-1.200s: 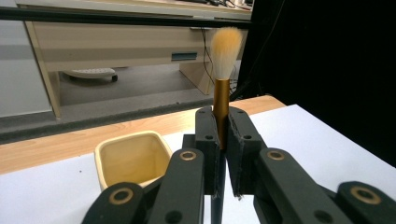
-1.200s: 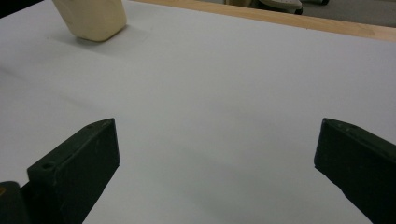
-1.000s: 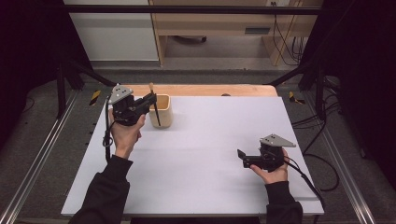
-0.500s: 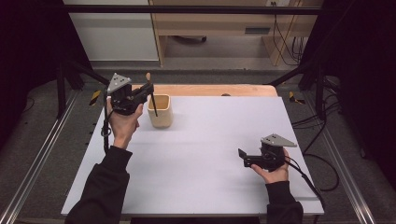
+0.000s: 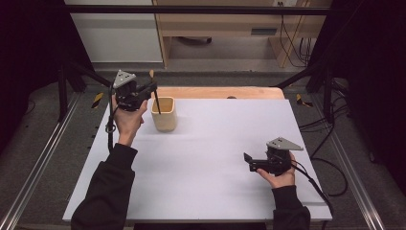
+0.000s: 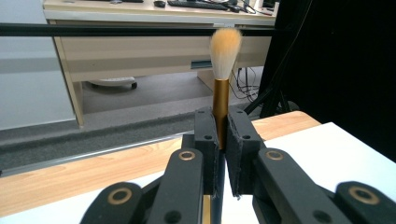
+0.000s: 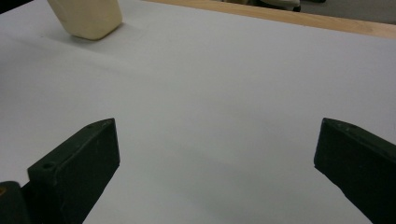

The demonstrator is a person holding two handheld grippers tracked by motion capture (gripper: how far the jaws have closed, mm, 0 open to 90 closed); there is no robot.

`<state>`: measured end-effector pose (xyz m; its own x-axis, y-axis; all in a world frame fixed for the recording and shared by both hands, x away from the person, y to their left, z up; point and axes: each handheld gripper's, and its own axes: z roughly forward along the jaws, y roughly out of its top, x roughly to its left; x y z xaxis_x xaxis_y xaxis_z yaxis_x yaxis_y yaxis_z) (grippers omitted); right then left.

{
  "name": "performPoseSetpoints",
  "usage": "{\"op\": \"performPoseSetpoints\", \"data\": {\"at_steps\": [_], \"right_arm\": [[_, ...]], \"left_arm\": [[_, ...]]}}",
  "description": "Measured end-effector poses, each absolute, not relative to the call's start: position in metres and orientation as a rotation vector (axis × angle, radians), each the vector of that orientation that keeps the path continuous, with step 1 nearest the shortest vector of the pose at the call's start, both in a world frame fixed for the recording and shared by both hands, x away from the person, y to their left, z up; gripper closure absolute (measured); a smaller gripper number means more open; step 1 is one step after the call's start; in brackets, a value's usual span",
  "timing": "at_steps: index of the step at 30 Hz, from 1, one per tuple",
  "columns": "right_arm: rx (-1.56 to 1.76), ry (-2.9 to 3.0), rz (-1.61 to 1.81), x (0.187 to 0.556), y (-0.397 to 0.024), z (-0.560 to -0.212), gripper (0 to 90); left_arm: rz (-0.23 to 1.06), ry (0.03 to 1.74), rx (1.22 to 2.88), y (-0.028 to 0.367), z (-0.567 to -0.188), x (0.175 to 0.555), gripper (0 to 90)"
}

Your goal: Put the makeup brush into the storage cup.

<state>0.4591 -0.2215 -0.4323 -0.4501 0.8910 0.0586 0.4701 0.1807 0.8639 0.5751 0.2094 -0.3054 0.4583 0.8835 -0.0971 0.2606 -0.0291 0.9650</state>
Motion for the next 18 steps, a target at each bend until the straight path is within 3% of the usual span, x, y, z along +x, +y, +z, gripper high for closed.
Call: {"op": "performPoseSetpoints", "data": {"at_steps": [18], "right_arm": [[1.282, 1.979, 1.208, 0.458, -0.225, -0.429, 0.5]], "left_arm": [[0.687, 1.039, 1.549, 0.202, -0.314, 0.606, 83.3]]}}
